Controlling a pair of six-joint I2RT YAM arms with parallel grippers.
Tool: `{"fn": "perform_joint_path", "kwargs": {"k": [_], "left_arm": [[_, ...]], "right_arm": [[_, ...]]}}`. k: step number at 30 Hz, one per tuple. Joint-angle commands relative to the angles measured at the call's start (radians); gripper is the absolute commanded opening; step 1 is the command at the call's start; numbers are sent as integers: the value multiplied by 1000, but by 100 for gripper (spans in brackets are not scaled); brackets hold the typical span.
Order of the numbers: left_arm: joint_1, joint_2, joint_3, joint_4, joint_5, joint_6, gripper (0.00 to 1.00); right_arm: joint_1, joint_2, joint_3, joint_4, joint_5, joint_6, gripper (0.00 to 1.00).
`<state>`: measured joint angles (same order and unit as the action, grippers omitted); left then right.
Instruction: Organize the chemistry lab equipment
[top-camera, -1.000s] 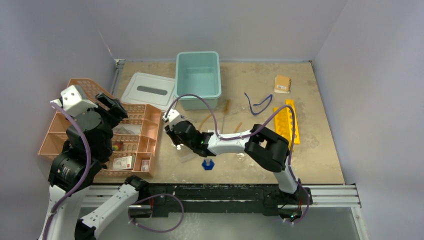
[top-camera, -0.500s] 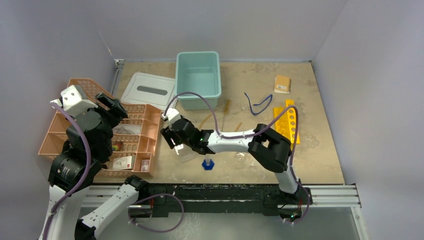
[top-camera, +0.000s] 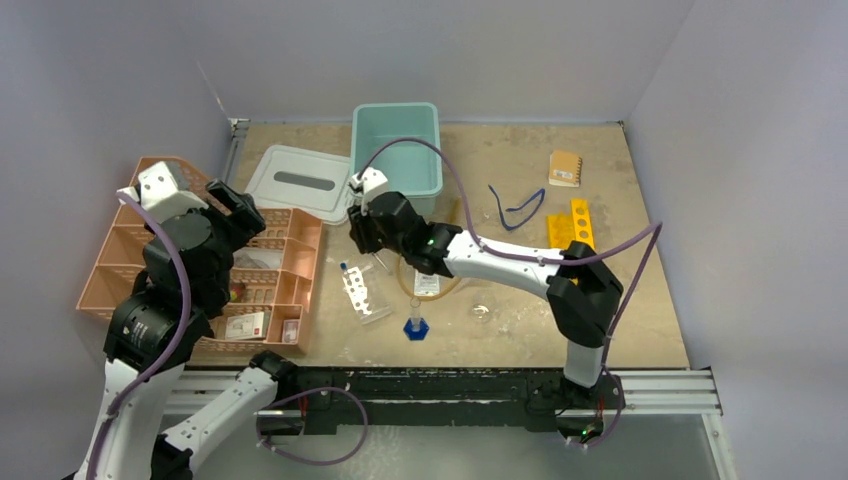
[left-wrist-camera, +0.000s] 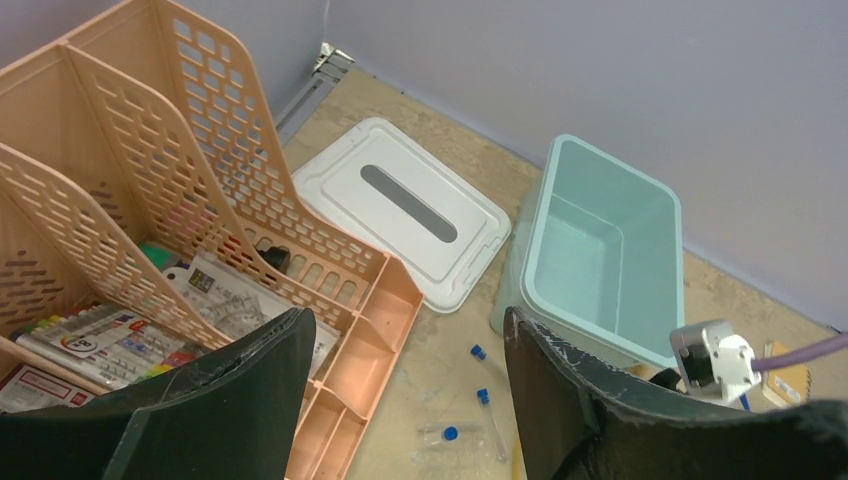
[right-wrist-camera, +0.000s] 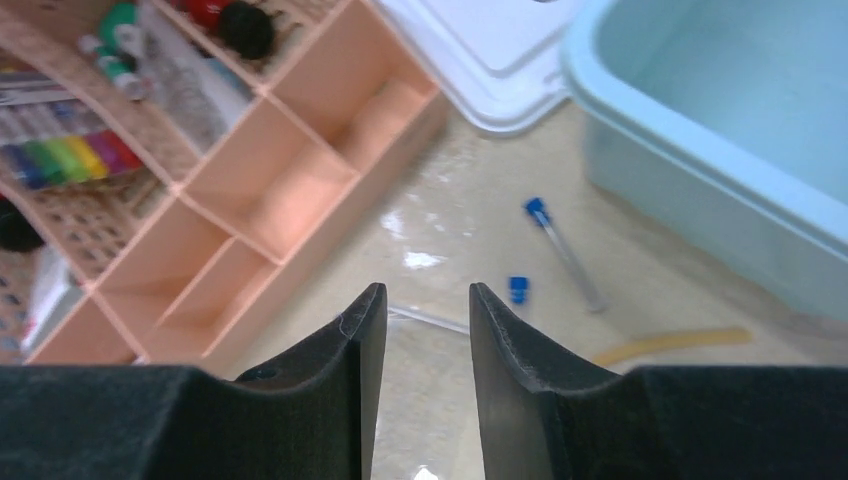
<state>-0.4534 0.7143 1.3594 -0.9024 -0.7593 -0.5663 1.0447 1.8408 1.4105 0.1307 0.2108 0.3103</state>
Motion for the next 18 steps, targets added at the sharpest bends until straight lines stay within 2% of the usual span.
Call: {"fn": "perform_joint_path", "kwargs": {"k": [1, 5, 11, 18], "left_arm": [[4, 19, -12, 47, 50, -20, 69], [4, 34, -29, 42, 68, -45, 70], [4, 59, -49, 17, 66, -93, 66], [4, 65, -83, 22, 96, -110, 68]], "right_arm": [[-22, -2, 52, -144, 21, -2, 38], [-36, 62, 120, -280, 41, 25, 38], [-38, 102, 110, -340, 99, 27, 28], [-41, 194, 148, -408, 90, 9, 32]]}}
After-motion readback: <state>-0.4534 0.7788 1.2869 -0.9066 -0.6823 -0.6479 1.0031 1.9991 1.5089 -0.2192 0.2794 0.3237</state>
